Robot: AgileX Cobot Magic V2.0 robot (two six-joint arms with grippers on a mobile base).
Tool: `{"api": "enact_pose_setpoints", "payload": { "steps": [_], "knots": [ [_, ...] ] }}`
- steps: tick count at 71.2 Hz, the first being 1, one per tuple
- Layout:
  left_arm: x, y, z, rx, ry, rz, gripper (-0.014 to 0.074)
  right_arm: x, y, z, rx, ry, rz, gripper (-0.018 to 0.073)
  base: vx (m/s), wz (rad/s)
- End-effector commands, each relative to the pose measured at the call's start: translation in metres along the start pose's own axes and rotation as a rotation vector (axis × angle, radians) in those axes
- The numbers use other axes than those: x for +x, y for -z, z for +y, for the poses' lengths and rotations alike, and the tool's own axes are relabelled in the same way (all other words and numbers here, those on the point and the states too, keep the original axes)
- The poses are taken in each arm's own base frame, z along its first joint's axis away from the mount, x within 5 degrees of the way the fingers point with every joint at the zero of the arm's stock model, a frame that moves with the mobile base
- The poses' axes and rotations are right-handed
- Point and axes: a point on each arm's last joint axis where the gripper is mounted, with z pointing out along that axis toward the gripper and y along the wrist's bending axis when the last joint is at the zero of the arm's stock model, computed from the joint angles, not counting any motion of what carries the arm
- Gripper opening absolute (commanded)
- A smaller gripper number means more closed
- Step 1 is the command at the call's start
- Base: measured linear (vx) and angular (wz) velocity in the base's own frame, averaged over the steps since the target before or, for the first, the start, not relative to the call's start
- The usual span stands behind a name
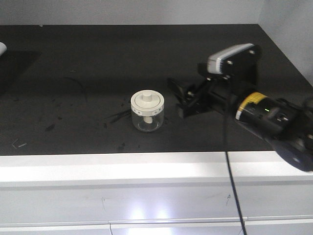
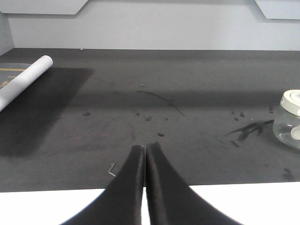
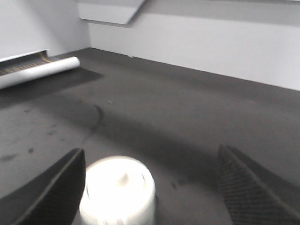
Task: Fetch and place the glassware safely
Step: 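Move the right gripper to the white lid of the glass jar, then close the right gripper on the jar's white lid knob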
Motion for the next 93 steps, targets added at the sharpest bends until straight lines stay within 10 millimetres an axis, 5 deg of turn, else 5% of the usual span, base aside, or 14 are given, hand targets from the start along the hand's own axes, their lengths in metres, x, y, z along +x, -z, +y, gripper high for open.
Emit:
{"api": "enact_pose_setpoints", "payload": {
  "steps": [1, 24, 58, 67, 93],
  "knots": [
    [-0.013, 0.0, -0.003, 0.032, 0.013, -0.072, -0.0007, -0.027, -0.018, 0.007, -0.054, 0.023, -0.133, 0.0561, 0.0, 0.0],
    [-0.013, 0.0, -0.004, 0.032, 0.012, -0.072, -0.0007, -0.013, -0.08, 0.022, -0.122, 0.025, -0.111, 0.0561, 0.0, 0.0],
    [-0.013, 0.0, -0.004, 0.032, 0.012, -0.072, -0.0007, 0.033, -0.102, 0.018, -0.11, -0.02, -0.006, 0.0538, 0.0, 0.0],
    [-0.013, 0.0, -0.004, 0.032, 0.012, -0.072, -0.0007, 0.039, -0.104, 0.018, -0.11, -0.015, 0.01, 0.0454, 0.0, 0.0],
    [-0.013, 0.0, -0.004, 0.032, 0.012, -0.072, -0.0007, 0.051, -0.106, 0.016, -0.092, -0.013, 0.08, -0.0014, 0.0, 0.0]
  ]
}}
